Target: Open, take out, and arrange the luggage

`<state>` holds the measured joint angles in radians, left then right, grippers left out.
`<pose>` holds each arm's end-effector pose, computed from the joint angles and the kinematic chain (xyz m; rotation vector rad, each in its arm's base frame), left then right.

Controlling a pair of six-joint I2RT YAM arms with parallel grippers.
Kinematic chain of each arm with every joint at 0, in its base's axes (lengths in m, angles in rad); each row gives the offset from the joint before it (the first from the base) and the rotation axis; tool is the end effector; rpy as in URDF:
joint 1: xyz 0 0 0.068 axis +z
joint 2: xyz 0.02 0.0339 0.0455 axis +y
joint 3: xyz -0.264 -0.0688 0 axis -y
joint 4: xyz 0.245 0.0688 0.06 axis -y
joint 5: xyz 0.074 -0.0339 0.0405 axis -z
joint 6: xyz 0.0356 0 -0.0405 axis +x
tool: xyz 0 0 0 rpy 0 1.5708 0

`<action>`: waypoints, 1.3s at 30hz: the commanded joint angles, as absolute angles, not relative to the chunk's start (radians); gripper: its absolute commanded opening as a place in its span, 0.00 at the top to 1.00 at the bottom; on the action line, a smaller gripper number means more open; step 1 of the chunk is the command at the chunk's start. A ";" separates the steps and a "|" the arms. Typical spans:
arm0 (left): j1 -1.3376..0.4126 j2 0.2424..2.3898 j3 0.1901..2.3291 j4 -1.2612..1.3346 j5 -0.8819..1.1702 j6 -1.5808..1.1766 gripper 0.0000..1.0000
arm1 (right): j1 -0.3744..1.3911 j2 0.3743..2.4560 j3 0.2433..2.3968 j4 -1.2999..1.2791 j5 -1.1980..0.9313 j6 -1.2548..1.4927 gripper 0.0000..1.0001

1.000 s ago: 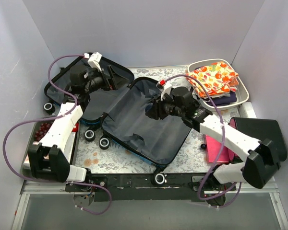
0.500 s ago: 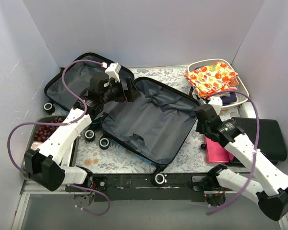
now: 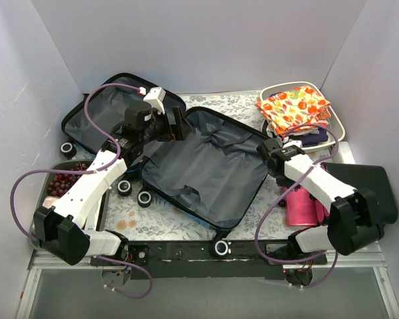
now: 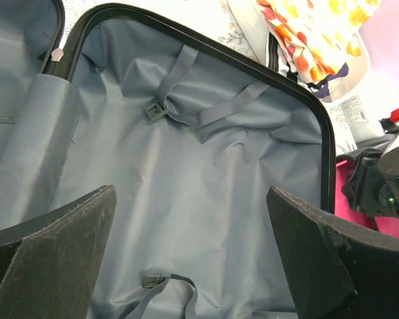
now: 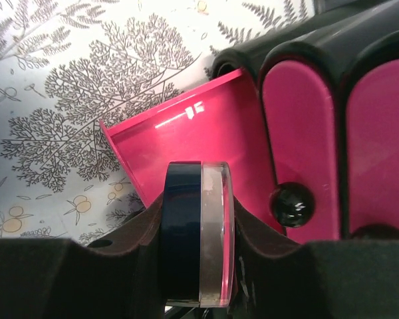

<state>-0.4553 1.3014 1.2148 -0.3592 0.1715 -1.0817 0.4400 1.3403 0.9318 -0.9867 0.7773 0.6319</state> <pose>0.2645 -0.1362 0.3595 -0.5651 2.1322 -1.1013 0.2149 0.0736 0.2304 0.3284 2.4737 -0.7659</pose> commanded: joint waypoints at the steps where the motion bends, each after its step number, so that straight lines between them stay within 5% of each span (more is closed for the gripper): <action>1: -0.454 1.259 1.229 -0.357 0.143 -1.074 0.02 | 0.433 1.374 0.891 -1.019 0.750 0.736 0.96; 16: -0.454 1.279 1.230 -0.356 0.160 -1.078 0.02 | 0.302 1.344 0.747 -0.904 0.680 0.766 0.80; 31: -0.456 1.256 1.215 -0.338 0.158 -1.086 0.02 | 0.253 1.397 0.798 -0.885 0.709 0.752 0.44; 39: -0.456 1.261 1.216 -0.336 0.179 -1.085 0.02 | 0.256 1.382 0.836 -0.835 0.640 0.698 0.48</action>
<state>-0.4557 1.2995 1.2148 -0.3576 0.1646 -1.0893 0.2569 1.3975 0.7795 -0.8719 0.6704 0.7208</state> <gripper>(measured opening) 0.982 0.533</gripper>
